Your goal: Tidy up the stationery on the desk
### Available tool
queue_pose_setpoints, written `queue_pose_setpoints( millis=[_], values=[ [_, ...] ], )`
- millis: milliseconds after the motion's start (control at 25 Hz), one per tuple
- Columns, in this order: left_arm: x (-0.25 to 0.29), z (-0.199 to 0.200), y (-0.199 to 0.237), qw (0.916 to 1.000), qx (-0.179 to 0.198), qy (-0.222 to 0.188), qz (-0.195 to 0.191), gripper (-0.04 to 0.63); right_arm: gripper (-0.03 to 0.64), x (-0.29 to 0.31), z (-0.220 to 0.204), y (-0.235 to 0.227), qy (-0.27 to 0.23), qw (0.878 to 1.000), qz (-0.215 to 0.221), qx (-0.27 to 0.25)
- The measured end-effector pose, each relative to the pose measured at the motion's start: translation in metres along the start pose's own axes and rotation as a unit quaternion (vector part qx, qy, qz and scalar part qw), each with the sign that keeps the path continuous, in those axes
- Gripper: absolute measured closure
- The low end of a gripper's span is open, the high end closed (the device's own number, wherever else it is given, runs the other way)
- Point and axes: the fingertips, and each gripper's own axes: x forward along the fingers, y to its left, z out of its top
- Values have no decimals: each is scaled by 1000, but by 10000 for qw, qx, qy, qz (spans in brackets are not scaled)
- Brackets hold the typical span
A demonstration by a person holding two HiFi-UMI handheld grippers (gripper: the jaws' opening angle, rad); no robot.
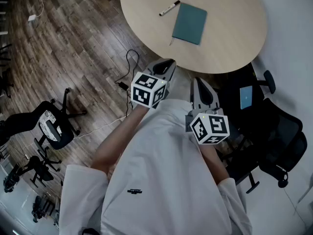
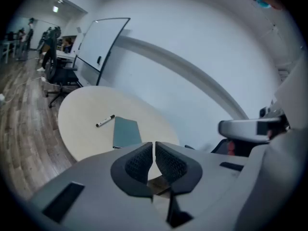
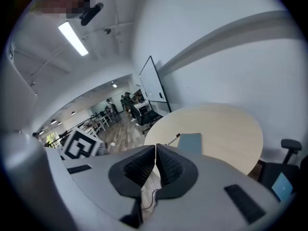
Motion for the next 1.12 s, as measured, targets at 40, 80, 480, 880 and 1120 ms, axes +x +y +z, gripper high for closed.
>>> queue_pose_setpoints(
  millis=[40, 80, 480, 880, 1120],
  values=[
    [-19, -7, -18, 9998, -187, -96, 75, 563, 583, -15, -1, 0, 0, 9999, 80, -71],
    [-37, -14, -35, 9991, -347, -181, 160, 565, 581, -28, -2, -1, -4, 9998, 162, -129],
    [-43, -105, -194, 9920, -215, -29, 1243, 569, 583, -140, -48, -91, 350, 9946, 909, -360],
    [-22, -140, -283, 9798, -845, -426, 1761, 569, 581, -197, -72, -152, 532, 9864, 1454, -552],
    [-16, -132, -277, 9694, -1046, -739, 2093, 569, 581, -187, -72, -151, 761, 9750, 1941, -774]
  ],
)
